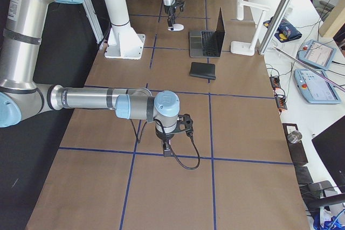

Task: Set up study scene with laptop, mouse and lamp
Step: 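Lift the white mouse with the left gripper and carry it over the mouse pad, then lower the mouse onto the black mouse pad and open the left gripper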

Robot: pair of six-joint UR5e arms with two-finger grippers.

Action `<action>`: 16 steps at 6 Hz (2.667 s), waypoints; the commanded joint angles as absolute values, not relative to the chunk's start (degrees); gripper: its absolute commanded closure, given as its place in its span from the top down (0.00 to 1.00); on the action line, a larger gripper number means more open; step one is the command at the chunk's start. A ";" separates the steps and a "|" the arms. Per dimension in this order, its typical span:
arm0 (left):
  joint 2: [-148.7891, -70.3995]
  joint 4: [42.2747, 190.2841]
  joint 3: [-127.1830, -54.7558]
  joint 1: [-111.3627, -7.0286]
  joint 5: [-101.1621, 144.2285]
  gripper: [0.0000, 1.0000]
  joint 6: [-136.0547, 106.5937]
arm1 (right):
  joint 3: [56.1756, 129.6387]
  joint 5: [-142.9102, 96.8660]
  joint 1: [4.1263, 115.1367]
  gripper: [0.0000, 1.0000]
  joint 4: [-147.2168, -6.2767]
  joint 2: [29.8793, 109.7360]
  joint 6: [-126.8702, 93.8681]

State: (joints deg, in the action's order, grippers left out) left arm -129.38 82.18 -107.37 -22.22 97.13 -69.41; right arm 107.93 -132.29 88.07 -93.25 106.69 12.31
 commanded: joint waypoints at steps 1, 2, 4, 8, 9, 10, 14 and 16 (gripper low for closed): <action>-142.58 82.96 -91.66 -25.56 98.17 0.38 -70.30 | 107.93 -132.19 88.07 1.00 -93.25 106.79 12.22; -148.65 86.01 -82.01 -26.53 98.17 0.38 -70.40 | 107.84 -132.19 88.15 1.00 -93.25 106.79 12.22; -163.14 95.93 -57.26 -26.63 98.17 0.38 -73.02 | 107.67 -132.19 88.15 1.00 -93.34 106.79 11.95; -177.60 115.11 -27.38 -25.93 95.12 0.46 -83.38 | 107.75 -132.28 88.15 1.00 -93.34 106.70 11.34; -178.15 116.53 -25.77 -25.32 94.49 0.50 -84.63 | 107.75 -132.36 88.15 1.00 -93.34 106.79 11.34; -178.42 116.54 -25.40 -23.75 92.92 0.54 -86.20 | 107.75 -132.28 88.15 1.00 -93.34 106.79 11.34; -179.64 116.63 -24.87 -21.27 92.28 1.00 -85.96 | 107.67 -132.19 88.15 1.00 -93.34 106.79 11.34; -180.09 116.46 -26.80 -26.16 102.07 1.00 -81.41 | 107.58 -132.27 88.15 1.00 -93.34 106.61 11.51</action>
